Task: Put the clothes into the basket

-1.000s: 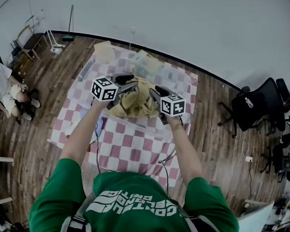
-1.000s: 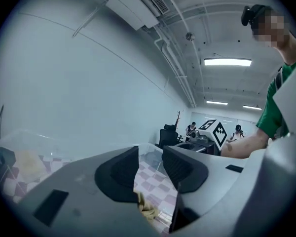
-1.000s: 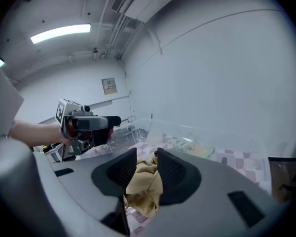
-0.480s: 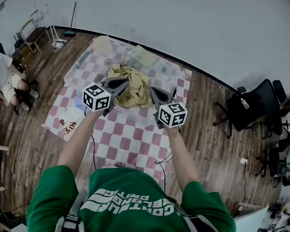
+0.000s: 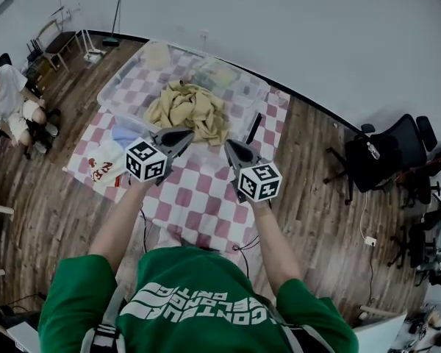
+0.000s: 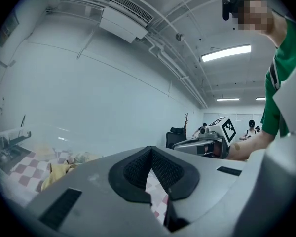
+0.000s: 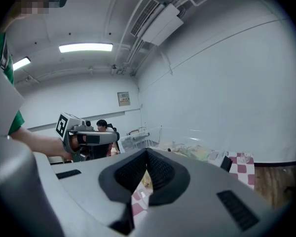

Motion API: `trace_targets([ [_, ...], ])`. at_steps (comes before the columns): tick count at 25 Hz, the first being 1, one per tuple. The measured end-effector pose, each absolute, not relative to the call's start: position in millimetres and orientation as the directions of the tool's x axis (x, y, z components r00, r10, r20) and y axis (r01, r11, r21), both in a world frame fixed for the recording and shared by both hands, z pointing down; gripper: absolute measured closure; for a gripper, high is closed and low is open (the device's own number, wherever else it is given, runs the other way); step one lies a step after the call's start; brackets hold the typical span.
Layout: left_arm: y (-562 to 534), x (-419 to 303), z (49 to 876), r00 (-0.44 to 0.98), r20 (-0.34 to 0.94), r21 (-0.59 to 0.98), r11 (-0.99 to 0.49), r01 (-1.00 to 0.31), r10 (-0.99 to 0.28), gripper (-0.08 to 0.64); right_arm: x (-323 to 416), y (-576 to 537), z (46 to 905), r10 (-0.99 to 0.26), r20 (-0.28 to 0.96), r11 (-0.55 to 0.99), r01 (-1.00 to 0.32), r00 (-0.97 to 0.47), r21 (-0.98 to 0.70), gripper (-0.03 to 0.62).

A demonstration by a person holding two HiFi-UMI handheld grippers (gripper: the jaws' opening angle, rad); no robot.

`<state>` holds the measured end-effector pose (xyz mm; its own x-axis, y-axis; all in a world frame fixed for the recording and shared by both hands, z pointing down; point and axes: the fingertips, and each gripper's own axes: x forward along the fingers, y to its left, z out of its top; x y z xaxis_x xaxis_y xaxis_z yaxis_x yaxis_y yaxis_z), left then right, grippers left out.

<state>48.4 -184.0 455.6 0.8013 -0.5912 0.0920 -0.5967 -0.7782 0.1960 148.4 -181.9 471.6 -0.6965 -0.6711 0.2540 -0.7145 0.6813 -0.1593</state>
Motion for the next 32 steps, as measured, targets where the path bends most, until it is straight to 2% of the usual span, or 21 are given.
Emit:
trace_targets([
  [10,-151,61,463,0.770,0.118,0.162,-0.753,-0.638,-0.627,0.557,163,-148,483,-0.637,0.265,0.709,-0.685,-0.724,-0.166,0.584],
  [18,-127,43,482,0.713,0.134,0.169,-0.693,-0.701,-0.688,0.557,151,-131,494,-0.586,0.274,0.751,-0.638,-0.762,-0.169,0.584],
  [26,-100,-23,513,0.587,0.155,0.207,-0.555,-0.806,-0.794,0.557,93,-111,519,-0.488,0.320,0.818,-0.554,-0.812,-0.158,0.584],
  [32,-87,-105,544,0.481,0.195,0.218,-0.440,-0.871,-0.855,0.557,15,-105,545,-0.396,0.356,0.870,-0.470,-0.847,-0.149,0.583],
])
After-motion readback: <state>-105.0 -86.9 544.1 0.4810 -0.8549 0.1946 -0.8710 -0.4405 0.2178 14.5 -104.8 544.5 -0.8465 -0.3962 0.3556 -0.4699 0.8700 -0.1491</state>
